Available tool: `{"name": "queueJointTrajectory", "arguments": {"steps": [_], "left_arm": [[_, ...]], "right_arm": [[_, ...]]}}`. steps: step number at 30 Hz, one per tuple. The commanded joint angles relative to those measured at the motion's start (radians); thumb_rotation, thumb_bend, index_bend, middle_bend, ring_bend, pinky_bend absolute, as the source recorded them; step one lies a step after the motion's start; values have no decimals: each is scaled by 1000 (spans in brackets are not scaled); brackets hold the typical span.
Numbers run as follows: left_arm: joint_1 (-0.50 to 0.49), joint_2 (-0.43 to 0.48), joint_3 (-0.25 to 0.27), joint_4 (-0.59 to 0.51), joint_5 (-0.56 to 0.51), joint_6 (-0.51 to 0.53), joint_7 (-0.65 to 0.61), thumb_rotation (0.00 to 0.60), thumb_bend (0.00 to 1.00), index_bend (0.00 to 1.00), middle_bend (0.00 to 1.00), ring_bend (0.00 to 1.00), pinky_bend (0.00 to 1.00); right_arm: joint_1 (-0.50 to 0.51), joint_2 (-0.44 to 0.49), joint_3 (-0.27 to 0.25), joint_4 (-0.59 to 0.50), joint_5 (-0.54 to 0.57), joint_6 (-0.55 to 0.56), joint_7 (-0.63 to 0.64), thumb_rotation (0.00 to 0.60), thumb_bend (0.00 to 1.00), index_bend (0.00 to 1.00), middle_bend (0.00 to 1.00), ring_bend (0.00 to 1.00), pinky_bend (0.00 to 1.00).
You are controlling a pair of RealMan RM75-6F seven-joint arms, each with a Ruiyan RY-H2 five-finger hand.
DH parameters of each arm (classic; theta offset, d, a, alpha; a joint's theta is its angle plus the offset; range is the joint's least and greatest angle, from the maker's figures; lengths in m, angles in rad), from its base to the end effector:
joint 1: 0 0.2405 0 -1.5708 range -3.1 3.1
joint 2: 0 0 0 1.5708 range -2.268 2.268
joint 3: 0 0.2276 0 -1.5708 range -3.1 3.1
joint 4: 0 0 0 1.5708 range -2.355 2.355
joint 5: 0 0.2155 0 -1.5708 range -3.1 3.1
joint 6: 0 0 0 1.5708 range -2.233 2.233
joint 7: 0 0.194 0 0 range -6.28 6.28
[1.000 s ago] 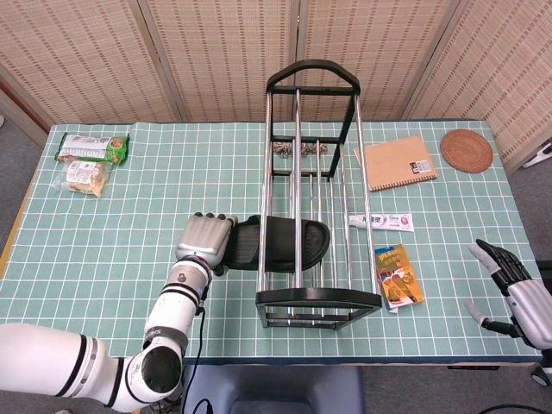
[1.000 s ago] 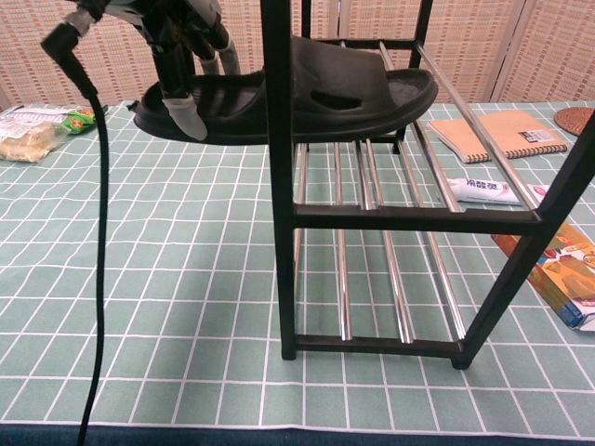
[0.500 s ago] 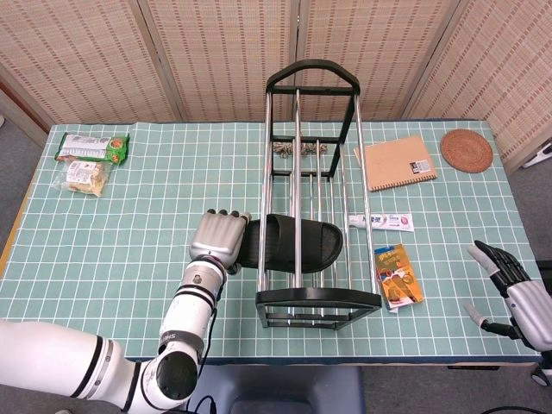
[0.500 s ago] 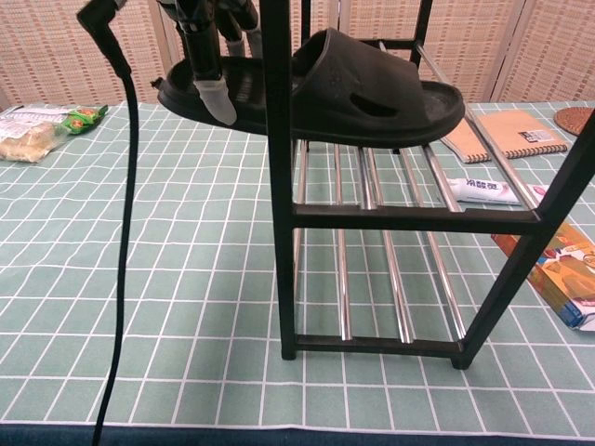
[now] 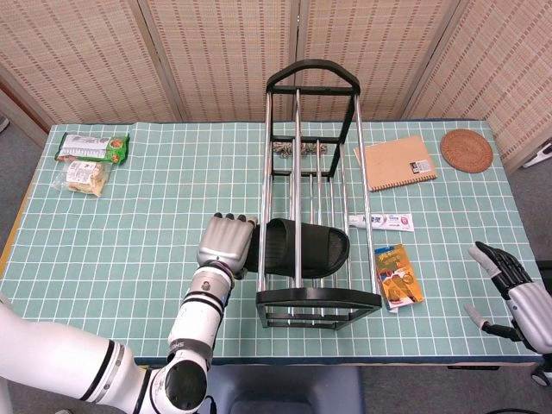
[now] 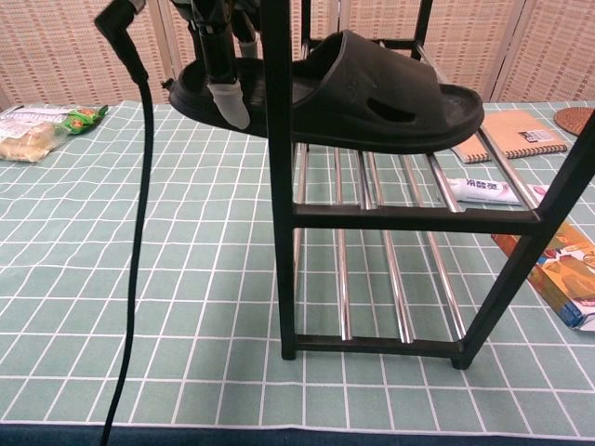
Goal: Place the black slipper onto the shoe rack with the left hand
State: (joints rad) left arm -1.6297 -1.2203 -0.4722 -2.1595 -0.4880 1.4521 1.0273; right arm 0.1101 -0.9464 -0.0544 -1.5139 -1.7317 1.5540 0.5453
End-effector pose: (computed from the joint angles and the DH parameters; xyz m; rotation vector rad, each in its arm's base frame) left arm 0.0718 0.3223 0.0383 -1.8341 -0.9895 -0.4764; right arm -0.2827 -0.2116 0.1759 1.5297 -1.1044 1.1760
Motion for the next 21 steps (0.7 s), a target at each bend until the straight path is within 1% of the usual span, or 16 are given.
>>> {"name": "queueJointTrajectory", "arguments": {"steps": [1, 6, 12, 21], "left_arm": [[5, -6, -9, 1, 6, -4, 6, 600, 256, 293, 379, 198, 191], [14, -17, -22, 12, 22, -10, 18, 600, 256, 251, 366, 187, 191], [18, -37, -33, 27, 33, -4, 29, 600, 256, 249, 366, 187, 191], [31, -37, -61, 32, -12, 12, 61, 600, 256, 227, 354, 185, 192]], "right_arm": [[0, 0, 0, 1, 0, 0, 0, 600, 343, 0, 0, 0, 0], [1, 0, 0, 2, 2, 0, 0, 600, 343, 0, 0, 0, 0], [1, 0, -1, 2, 1, 1, 0, 600, 343, 0, 0, 0, 0], [1, -2, -1, 5, 3, 0, 1, 600, 343, 0, 0, 0, 0]]}}
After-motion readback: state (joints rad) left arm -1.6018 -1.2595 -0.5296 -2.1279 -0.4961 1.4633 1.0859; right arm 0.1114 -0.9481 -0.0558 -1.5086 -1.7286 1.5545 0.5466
